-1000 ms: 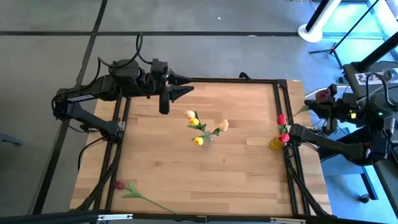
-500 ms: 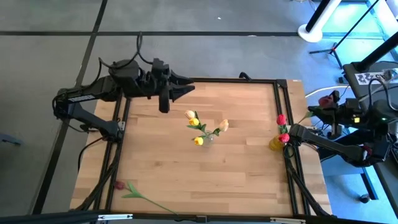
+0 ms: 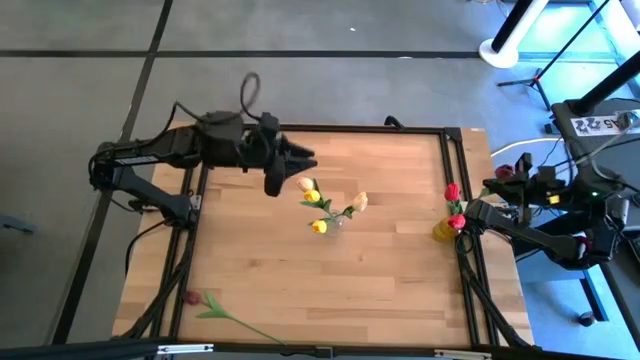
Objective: Sort flowers into vase by color
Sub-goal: Put the right dark red tulip into the yellow vase, then put the dark red tulip into the yellow vase
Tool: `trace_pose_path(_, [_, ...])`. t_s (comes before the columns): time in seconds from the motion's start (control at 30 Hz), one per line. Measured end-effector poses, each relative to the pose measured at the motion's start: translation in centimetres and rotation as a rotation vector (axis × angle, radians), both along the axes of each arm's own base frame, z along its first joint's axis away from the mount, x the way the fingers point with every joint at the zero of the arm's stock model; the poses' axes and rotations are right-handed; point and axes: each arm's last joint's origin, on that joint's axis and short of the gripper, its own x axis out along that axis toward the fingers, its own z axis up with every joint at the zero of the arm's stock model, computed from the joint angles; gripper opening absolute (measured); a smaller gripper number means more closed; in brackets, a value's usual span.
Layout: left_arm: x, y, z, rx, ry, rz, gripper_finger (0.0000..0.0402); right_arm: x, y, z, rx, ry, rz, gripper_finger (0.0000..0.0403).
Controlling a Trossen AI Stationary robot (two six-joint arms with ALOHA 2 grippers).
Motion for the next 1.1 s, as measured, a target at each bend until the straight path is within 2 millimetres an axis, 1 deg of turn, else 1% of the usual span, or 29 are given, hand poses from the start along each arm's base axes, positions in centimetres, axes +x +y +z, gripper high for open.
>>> trace_pose_path(0.1, [-0.2, -0.3, -1.4, -0.074, 0.135, 0.019, 0.0152, 0.0, 0.0, -0.8, 0.006, 0.081, -0.012, 0.0011])
trace_pose_path(0.2, [-0.8, -0.3, -2.5, -0.194, 0.248, 0.066, 0.0146, 0.0, -0.1, -1.3, 0.022, 0.147, -0.008, 0.0038])
trace_pose_path(0.27, [-1.3, -0.3, -3.4, -0.271, 0.343, 0.107, 0.0144, 0.3, -0.2, -1.6, 0.044, 0.198, -0.016, 0.0061])
trace_pose_path(0.33, [-1.9, -0.4, -4.4, -0.313, 0.462, 0.141, 0.0143, 0.5, -0.4, -1.8, 0.069, 0.249, -0.025, 0.0086])
trace_pose_path(0.43, [-3.3, -0.4, -5.8, -0.360, 0.644, 0.209, 0.0143, 1.0, -0.6, -2.0, 0.133, 0.339, -0.033, 0.0125])
trace_pose_path(0.53, [-4.4, -0.4, -6.5, -0.376, 0.772, 0.254, 0.0143, 1.5, -0.9, -1.6, 0.183, 0.432, -0.038, 0.0164])
trace_pose_path(0.63, [-5.1, -0.4, -6.9, -0.374, 0.857, 0.275, 0.0143, 1.9, -1.2, -0.9, 0.208, 0.511, -0.077, 0.0202])
trace_pose_path(0.7, [-5.6, -0.6, -7.1, -0.384, 0.906, 0.293, 0.0143, 2.0, -1.3, -0.2, 0.223, 0.534, -0.108, 0.0226])
trace_pose_path(0.8, [-6.3, -1.1, -7.4, -0.410, 0.986, 0.321, 0.0144, 1.9, -1.4, 1.3, 0.206, 0.524, -0.153, 0.0259])
trace_pose_path(0.9, [-6.8, -1.9, -8.1, -0.442, 1.054, 0.323, 0.0155, 1.4, -1.3, 3.1, 0.168, 0.480, -0.208, 0.0286])
trace_pose_path(1.0, [-6.8, -3.1, -9.8, -0.473, 1.152, 0.265, 0.0170, 0.3, -1.1, 4.8, 0.117, 0.411, -0.287, 0.0303])
trace_pose_path(1.1, [-6.8, -4.7, -12.5, -0.500, 1.273, 0.163, 0.0184, -0.7, -0.8, 6.3, 0.063, 0.309, -0.360, 0.0309])
